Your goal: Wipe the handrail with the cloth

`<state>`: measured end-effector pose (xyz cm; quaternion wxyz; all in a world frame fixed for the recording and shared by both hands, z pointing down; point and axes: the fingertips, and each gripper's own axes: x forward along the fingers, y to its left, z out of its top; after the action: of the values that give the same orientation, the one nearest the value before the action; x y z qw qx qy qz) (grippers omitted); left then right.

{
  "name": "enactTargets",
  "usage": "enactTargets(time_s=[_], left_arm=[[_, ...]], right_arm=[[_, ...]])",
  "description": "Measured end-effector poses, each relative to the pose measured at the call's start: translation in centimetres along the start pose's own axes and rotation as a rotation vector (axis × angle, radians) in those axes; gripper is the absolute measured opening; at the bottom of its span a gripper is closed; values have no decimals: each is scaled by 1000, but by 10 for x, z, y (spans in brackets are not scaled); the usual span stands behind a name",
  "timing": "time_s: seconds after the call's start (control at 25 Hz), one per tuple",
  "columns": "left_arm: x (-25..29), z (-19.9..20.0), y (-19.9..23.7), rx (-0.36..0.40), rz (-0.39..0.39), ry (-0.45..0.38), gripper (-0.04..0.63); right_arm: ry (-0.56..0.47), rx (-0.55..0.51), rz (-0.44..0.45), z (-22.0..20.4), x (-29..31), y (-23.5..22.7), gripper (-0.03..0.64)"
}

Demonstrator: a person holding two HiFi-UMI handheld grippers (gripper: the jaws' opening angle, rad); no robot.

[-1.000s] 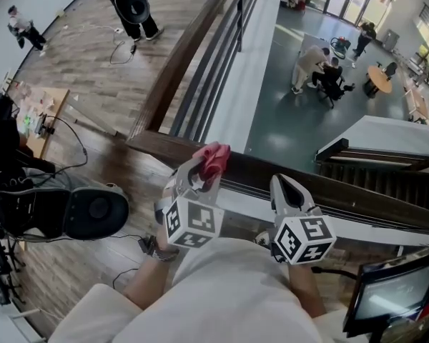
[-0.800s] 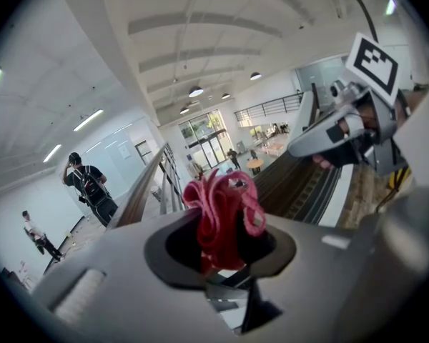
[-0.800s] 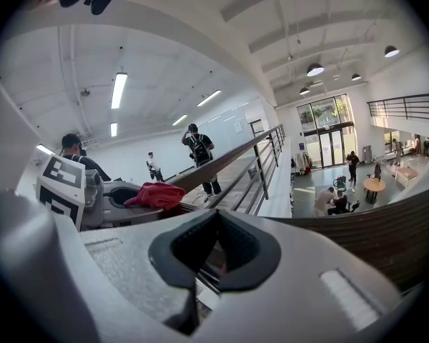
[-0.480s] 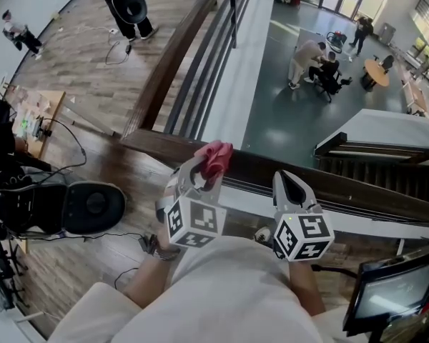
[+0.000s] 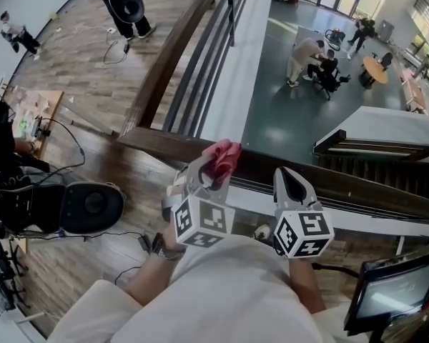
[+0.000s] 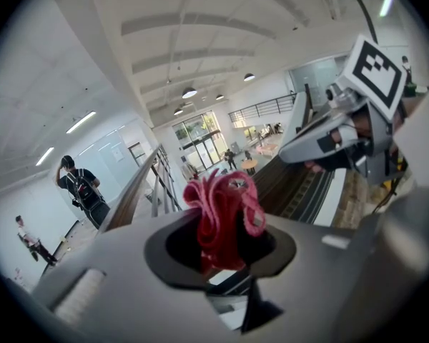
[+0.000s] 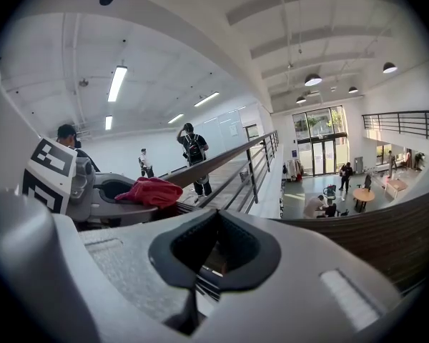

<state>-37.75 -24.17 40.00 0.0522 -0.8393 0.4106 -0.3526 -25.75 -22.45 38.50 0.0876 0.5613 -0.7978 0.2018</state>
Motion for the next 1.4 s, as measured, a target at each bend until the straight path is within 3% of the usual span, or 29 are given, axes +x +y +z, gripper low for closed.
enactTargets(time_s=[0.2,0.32,0.48,0.8,1.24,1.4], left_arm=[[1,9,-10,-82,-67,17,117],[2,18,-18,-193,-178,18,115],[-3,29,-16,-384,-299,-44,114],[-7,30,11,-901,-522,-134,112],[-19,46,-4,-1081,-758,-215,115],[-16,42,-3,-1089,-761,-186,115]], right_arm=[[-4,4,-9,-1,-3,-2,2],[-9,6,-17,-1,-4,-3,2],[-15,8,-25,-2,-5,-3,2],[-24,-6,-61,0,-4,-7,2],[-29,-19,-103,1,-4,-10,2],[-31,-9,-108,2,-3,-10,2]])
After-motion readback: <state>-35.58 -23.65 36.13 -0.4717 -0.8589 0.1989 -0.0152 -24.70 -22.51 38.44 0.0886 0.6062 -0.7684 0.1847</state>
